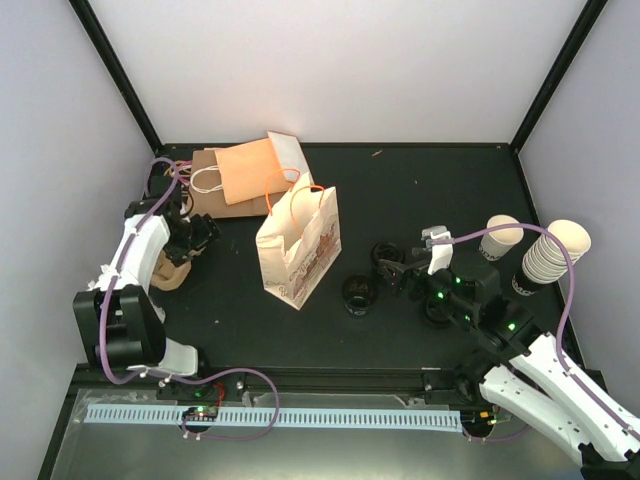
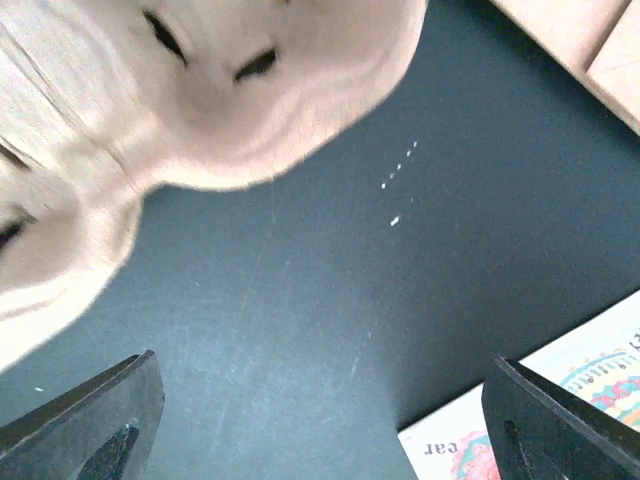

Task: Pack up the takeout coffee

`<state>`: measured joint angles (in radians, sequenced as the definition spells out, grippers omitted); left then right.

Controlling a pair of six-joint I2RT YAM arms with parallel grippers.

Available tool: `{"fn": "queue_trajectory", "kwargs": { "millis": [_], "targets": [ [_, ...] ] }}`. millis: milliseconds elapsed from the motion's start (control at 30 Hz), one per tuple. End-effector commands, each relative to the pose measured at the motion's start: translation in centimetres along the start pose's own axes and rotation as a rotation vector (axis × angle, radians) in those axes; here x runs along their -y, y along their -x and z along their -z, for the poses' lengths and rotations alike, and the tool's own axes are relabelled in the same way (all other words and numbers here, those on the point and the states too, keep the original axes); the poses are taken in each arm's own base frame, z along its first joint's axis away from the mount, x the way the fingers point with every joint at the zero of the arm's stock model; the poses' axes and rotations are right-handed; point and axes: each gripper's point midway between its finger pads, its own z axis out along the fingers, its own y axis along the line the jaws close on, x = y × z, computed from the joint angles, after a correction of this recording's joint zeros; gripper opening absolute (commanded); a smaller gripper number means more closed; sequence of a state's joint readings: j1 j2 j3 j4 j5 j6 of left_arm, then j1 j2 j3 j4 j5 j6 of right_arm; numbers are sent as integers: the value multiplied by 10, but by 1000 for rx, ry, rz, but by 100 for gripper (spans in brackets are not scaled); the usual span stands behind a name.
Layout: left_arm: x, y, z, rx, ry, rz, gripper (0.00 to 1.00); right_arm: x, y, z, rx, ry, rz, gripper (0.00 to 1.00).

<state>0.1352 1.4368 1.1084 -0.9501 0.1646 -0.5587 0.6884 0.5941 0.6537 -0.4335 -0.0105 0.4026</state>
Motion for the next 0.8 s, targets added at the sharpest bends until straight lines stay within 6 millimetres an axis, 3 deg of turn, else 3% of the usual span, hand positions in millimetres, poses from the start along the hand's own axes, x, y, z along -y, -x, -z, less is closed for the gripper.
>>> {"fn": "queue_trajectory", "kwargs": {
  "millis": [0,200,600,767],
  "targets": [
    [9,22,33,127,28,-162,90,-1,3,2,21,10,-2,100],
    [39,21,45,166,19,-501,88,-4,6,1,27,22,10,100],
    [70,24,45,234,100,-739,88,-7,7,2,22,34,21,100],
    [95,9,47,305,10,-951,91,-8,7,2,20,41,28,100]
  ]
}}
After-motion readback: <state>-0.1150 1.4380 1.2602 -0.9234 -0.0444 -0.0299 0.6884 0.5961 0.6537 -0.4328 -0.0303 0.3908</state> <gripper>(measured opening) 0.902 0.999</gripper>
